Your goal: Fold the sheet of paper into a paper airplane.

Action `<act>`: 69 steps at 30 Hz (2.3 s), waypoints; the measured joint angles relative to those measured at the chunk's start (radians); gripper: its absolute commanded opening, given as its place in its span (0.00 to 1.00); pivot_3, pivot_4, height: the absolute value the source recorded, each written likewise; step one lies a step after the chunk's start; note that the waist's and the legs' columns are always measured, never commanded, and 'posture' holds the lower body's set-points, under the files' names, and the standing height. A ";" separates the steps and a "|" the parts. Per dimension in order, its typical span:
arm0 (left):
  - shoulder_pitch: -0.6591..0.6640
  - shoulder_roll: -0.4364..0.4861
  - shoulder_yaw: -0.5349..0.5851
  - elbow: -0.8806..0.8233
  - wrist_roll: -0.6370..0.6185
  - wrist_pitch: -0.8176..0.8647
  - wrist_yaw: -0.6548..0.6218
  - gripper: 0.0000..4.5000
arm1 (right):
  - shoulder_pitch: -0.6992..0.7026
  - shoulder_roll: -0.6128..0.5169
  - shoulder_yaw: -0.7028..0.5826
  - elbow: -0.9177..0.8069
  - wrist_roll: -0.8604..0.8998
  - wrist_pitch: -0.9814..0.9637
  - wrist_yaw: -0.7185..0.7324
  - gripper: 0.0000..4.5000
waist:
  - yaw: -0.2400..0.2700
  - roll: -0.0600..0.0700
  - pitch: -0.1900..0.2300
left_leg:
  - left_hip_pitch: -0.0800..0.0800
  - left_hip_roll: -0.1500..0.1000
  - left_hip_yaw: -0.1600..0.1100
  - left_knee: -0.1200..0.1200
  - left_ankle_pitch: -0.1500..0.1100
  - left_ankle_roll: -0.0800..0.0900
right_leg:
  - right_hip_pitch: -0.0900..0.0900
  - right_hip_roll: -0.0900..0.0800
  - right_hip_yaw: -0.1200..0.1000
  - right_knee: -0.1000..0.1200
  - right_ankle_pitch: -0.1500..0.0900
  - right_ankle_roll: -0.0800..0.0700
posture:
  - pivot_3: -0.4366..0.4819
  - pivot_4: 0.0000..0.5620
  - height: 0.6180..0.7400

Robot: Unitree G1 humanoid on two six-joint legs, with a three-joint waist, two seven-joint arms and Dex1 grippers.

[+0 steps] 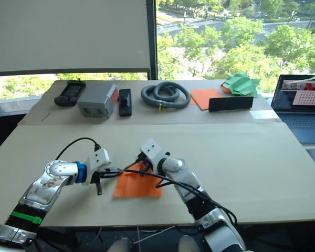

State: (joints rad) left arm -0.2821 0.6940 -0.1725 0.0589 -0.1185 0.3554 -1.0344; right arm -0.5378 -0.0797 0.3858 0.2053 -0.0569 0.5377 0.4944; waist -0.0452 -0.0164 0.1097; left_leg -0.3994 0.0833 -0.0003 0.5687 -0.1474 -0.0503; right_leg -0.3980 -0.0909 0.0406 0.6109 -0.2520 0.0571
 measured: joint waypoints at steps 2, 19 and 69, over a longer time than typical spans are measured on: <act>-0.011 0.001 0.010 -0.001 -0.007 0.015 0.000 0.00 | 0.000 0.001 0.000 0.001 0.000 -0.005 0.000 0.00 | 0.000 0.000 0.000 | 0.000 0.000 0.000 0.000 0.000 0.000 | -0.001 0.000 0.000 0.000 0.000 0.000 | 0.48 0.27 0.79; -0.146 -0.120 0.044 0.069 -0.155 0.142 -0.016 0.00 | -0.003 0.004 -0.004 -0.006 -0.007 -0.008 0.005 0.00 | 0.005 -0.006 0.004 | -0.006 0.000 0.000 0.000 0.000 0.001 | -0.005 0.002 0.000 0.001 0.001 -0.001 | 0.48 0.27 0.79; -0.164 -0.129 -0.081 0.156 -0.036 -0.045 -0.049 0.00 | 0.247 -0.173 -0.087 -0.498 0.274 0.172 0.148 0.00 | 0.033 -0.006 0.005 | -0.008 -0.001 0.000 0.002 0.000 0.000 | -0.005 0.000 0.000 -0.006 0.001 -0.001 | 0.48 0.27 0.79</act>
State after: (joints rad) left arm -0.4457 0.5655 -0.2533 0.2145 -0.1547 0.3106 -1.0830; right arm -0.2904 -0.2525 0.2989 -0.2932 0.2167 0.7094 0.6424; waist -0.0124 -0.0225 0.1152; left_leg -0.4076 0.0821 0.0000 0.5707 -0.1473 -0.0503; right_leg -0.4027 -0.0914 0.0402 0.6051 -0.2511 0.0565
